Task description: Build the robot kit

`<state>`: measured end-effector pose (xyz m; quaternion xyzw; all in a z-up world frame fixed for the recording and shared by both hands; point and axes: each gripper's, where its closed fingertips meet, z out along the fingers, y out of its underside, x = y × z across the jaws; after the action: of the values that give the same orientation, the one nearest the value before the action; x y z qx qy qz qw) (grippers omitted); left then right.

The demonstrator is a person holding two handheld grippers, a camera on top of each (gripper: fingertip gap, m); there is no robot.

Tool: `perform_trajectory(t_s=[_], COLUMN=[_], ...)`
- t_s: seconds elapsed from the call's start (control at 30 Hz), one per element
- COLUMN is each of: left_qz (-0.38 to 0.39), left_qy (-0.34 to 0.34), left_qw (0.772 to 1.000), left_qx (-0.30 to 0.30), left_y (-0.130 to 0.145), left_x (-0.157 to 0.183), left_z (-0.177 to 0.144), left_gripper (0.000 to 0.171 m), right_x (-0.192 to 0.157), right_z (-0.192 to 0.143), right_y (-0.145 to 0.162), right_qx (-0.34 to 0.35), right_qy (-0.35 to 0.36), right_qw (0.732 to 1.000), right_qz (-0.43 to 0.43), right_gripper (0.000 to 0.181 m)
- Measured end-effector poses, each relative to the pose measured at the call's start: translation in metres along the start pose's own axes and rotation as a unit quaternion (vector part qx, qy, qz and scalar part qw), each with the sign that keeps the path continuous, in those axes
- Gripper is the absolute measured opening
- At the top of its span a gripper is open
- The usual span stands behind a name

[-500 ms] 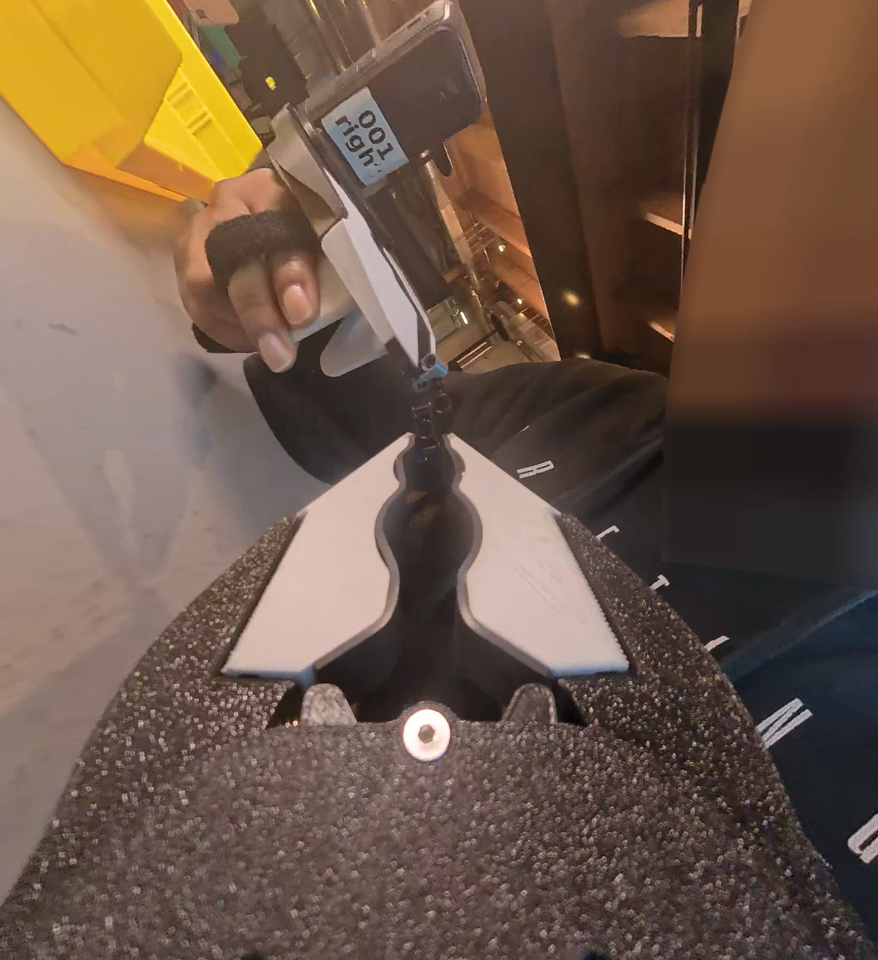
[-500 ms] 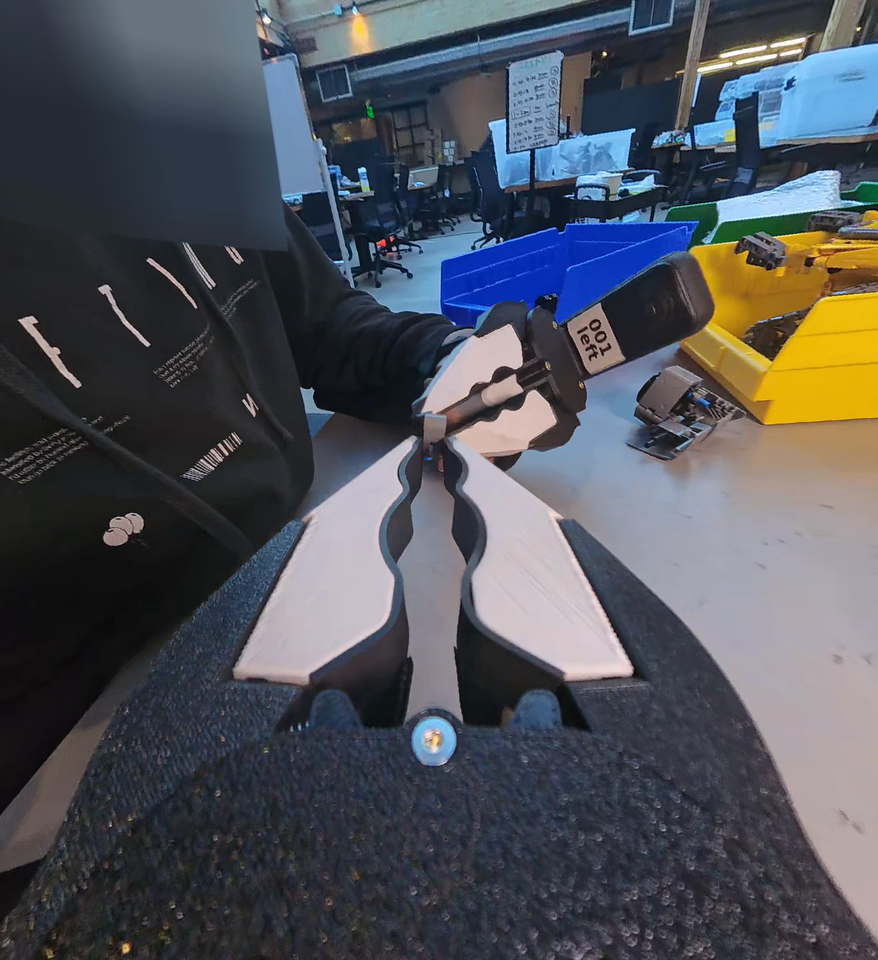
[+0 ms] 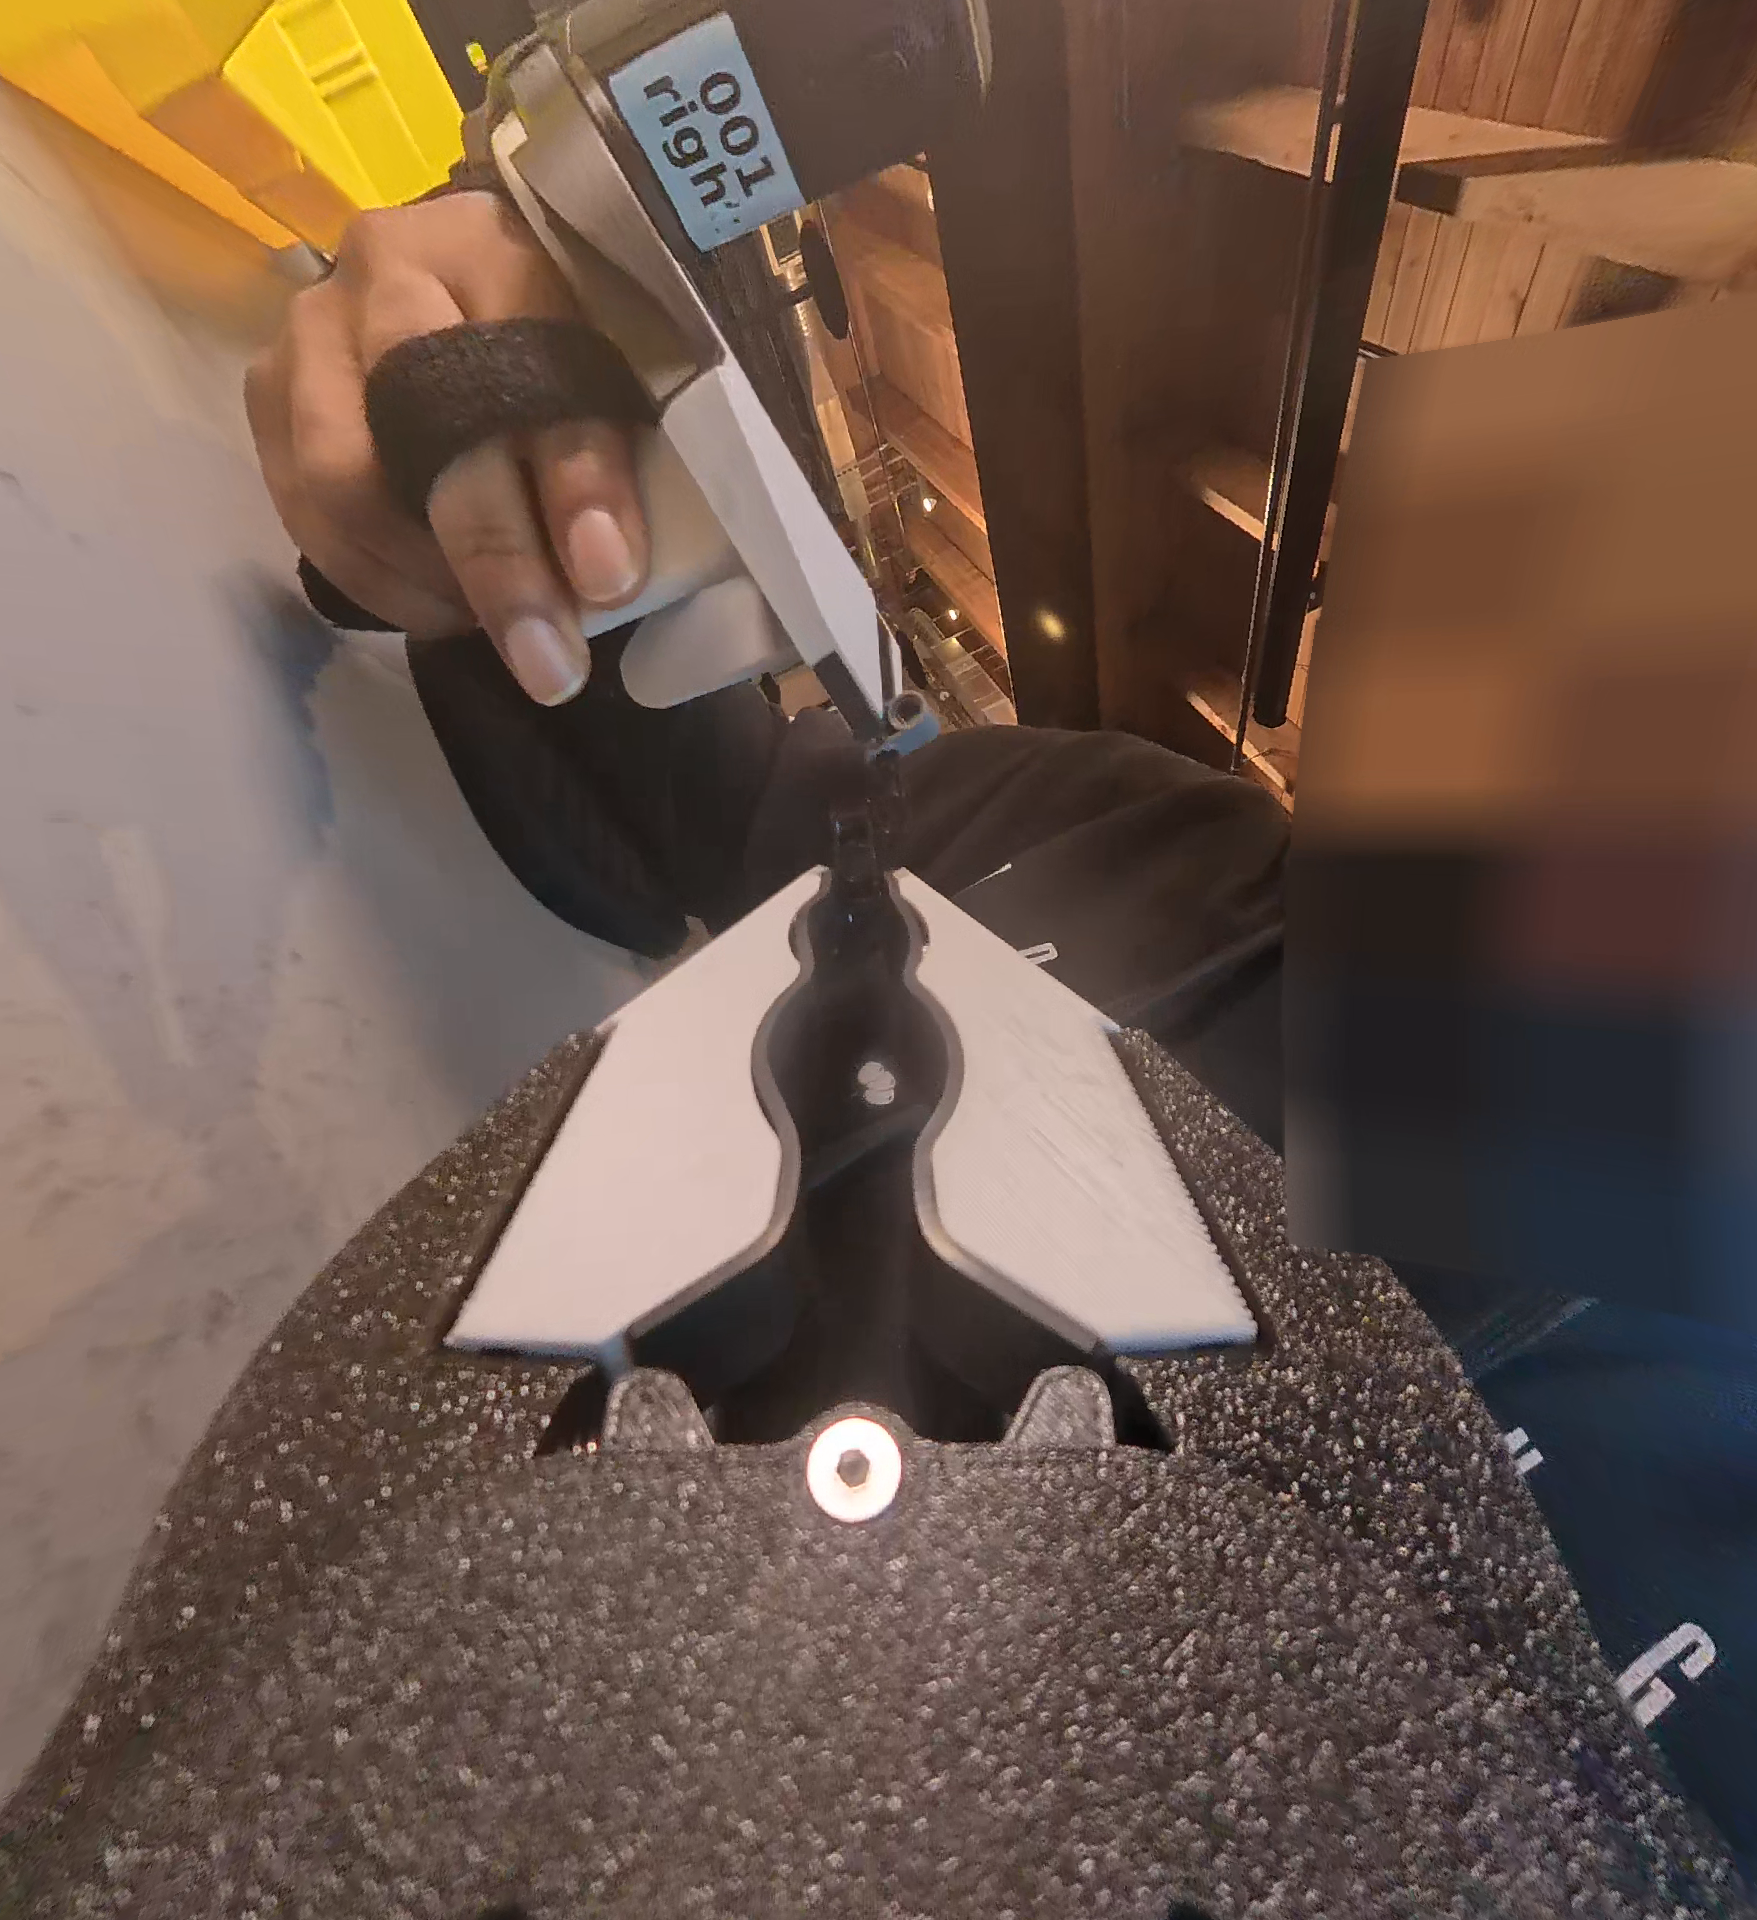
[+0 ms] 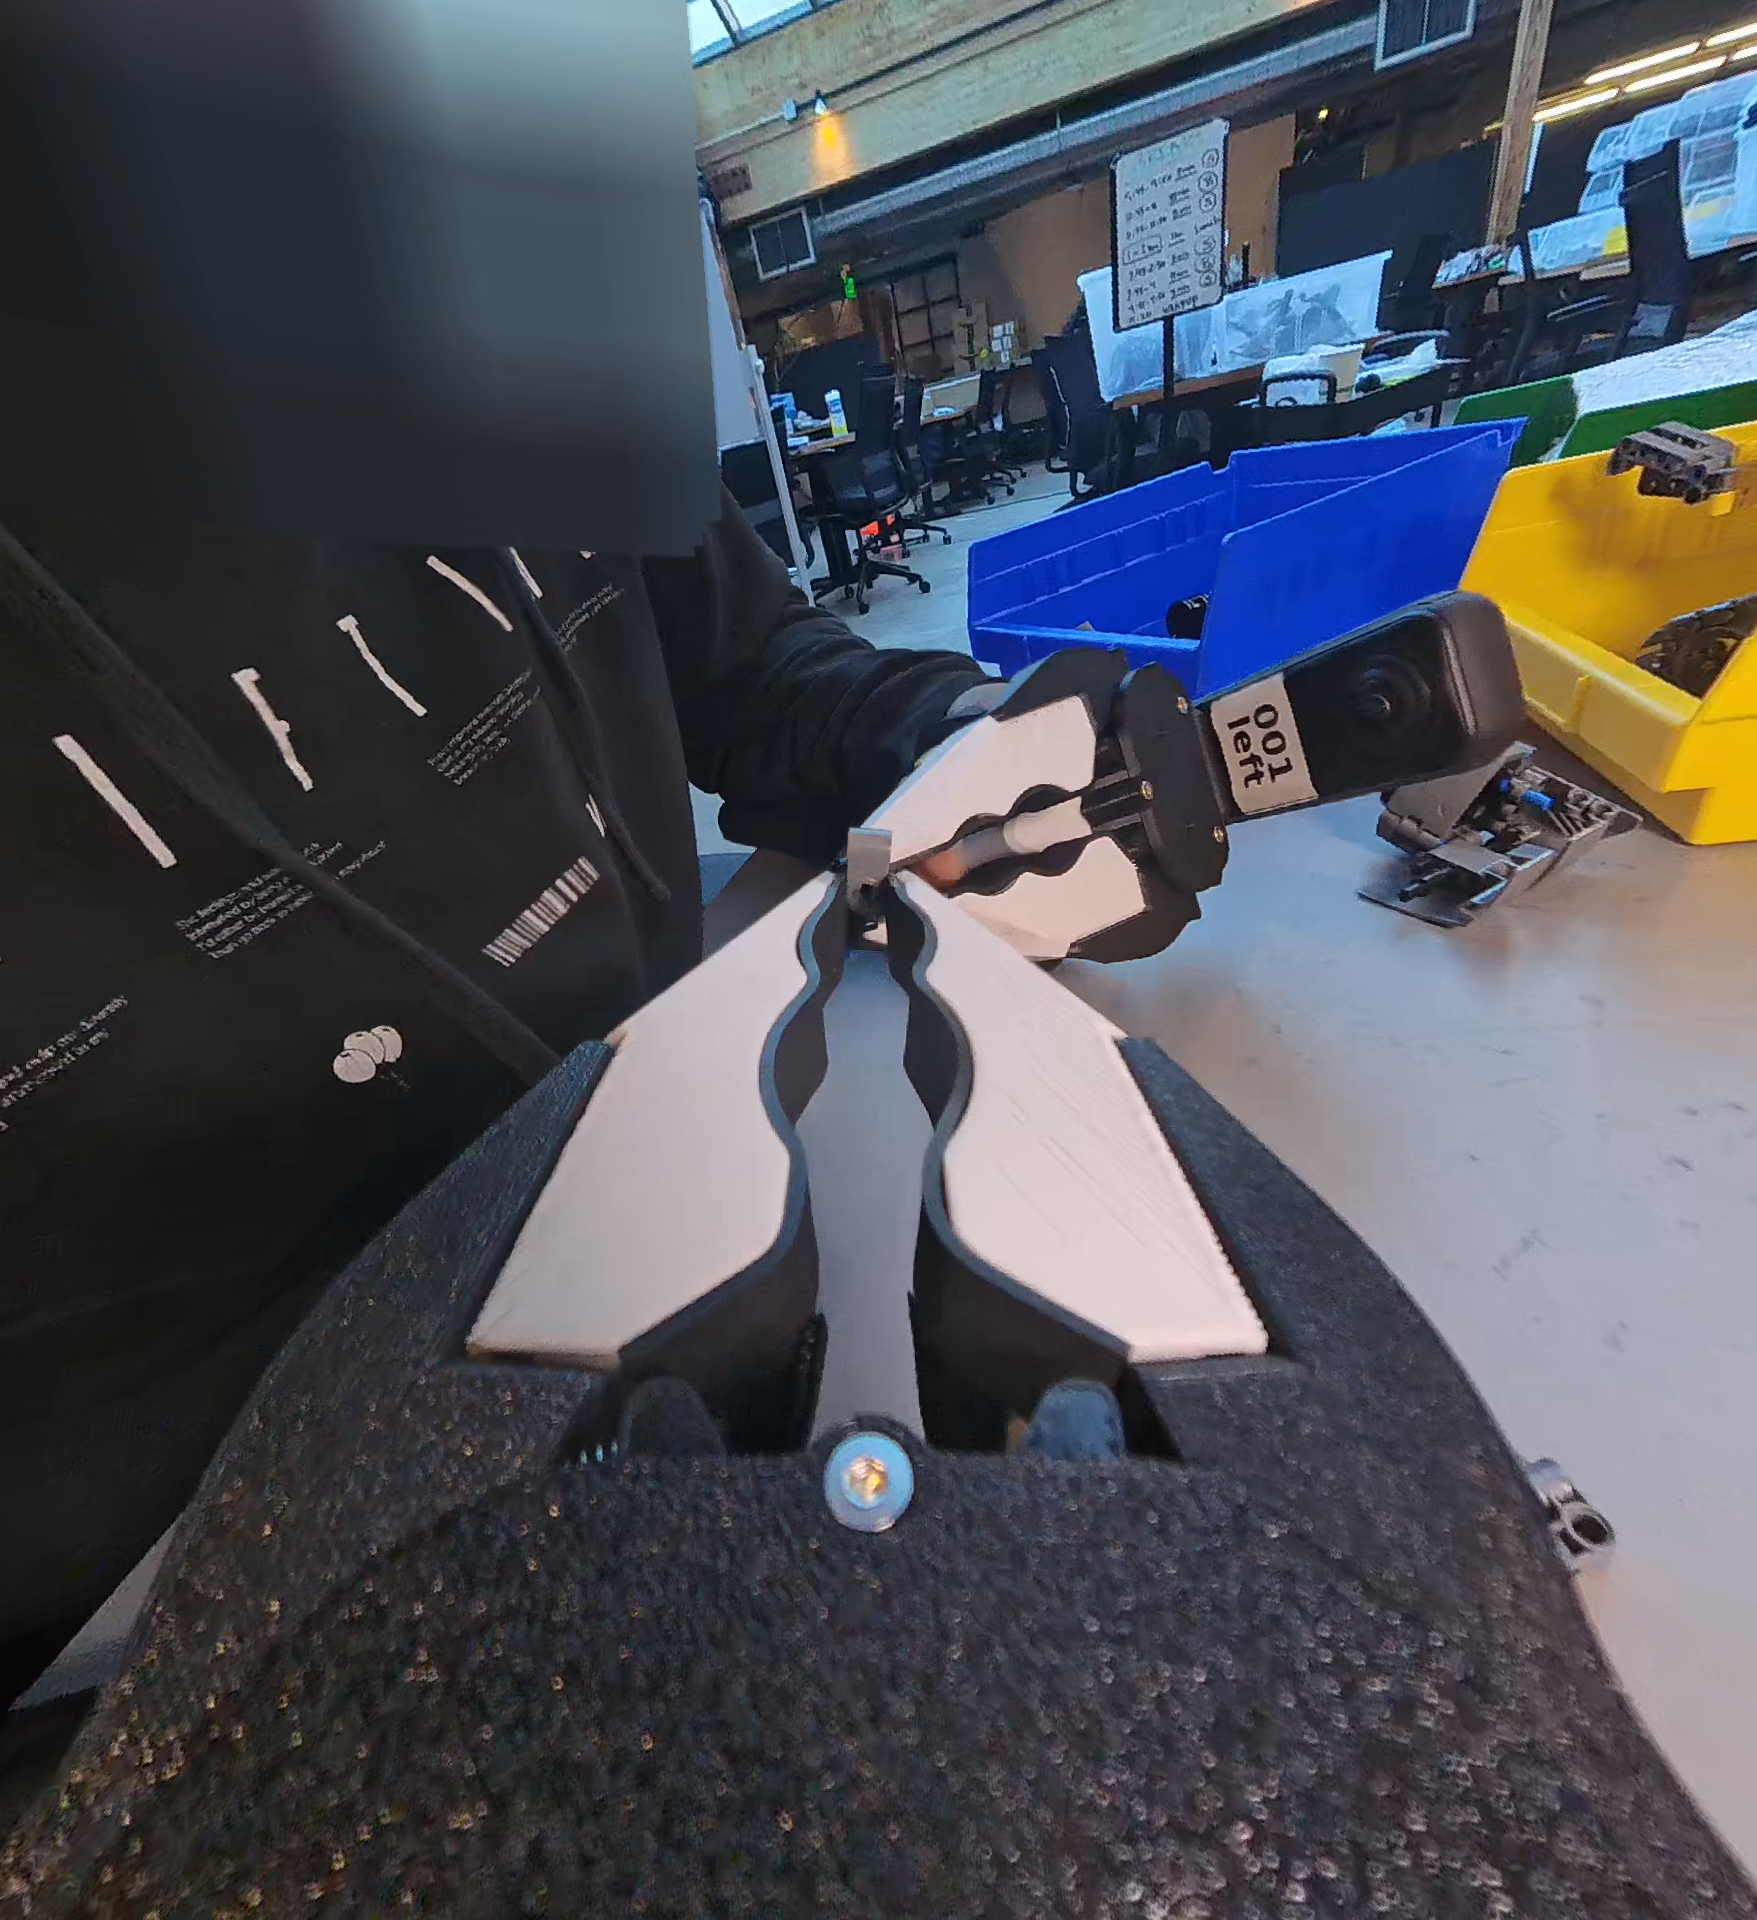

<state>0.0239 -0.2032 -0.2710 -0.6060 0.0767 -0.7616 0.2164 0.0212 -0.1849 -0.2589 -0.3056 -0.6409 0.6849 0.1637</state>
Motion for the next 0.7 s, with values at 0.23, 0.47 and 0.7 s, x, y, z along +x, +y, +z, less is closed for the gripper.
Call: perform_trajectory(t_s=[0.23, 0.47, 0.7], left_qz=[-0.033, -0.046, 0.084], left_qy=[0.011, 0.025, -0.184], left_qw=[0.999, 0.998, 0.974], left_qx=[-0.018, -0.028, -0.107], left_y=[0.011, 0.016, 0.026], left_x=[-0.001, 0.0, -0.046], left_z=[0.006, 0.011, -0.01], left_gripper=[0.006, 0.006, 0.007], right_x=[-0.009, -0.014, 0.003], right_z=[0.004, 0.005, -0.004], right_y=[0.004, 0.007, 0.037], right_qx=[-0.059, -0.141, -0.189], right_qy=[-0.032, -0.067, -0.004], right_qw=[0.997, 0.986, 0.981], right_qz=[-0.022, -0.054, -0.045], right_gripper=[0.007, 0.007, 0.007])
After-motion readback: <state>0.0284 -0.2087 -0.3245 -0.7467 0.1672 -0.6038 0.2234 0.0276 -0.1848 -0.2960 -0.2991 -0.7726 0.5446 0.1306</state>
